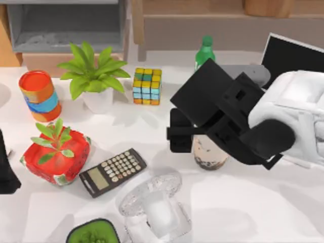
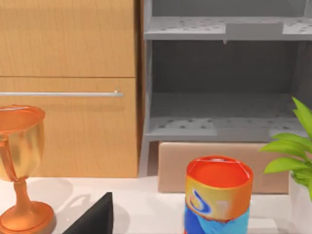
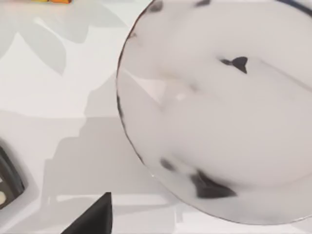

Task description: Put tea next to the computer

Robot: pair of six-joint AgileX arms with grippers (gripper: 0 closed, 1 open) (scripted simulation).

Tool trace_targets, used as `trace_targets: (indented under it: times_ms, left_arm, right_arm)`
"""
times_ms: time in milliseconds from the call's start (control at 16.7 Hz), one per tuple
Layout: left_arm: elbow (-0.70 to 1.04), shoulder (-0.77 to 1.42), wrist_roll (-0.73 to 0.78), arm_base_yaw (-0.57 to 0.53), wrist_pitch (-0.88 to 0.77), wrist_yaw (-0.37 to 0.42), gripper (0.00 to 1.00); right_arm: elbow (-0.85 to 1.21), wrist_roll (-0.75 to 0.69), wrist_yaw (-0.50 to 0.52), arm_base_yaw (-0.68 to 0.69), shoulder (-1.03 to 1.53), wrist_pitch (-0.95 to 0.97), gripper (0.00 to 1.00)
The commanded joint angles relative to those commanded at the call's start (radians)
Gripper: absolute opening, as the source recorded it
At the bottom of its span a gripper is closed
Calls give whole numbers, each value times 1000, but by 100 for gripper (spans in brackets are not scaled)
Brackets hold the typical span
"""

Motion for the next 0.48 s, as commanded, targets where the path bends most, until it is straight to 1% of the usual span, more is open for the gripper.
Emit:
trace_targets:
  times_ms: [240,480]
  left_arm:
    - [0,0,0,0,0,0,100]
    - [0,0,0,0,0,0,100]
  right_arm:
    - [-7,-11,-5,-11,9,19,100]
    - [-35,-61,-26,-61,90,159,100]
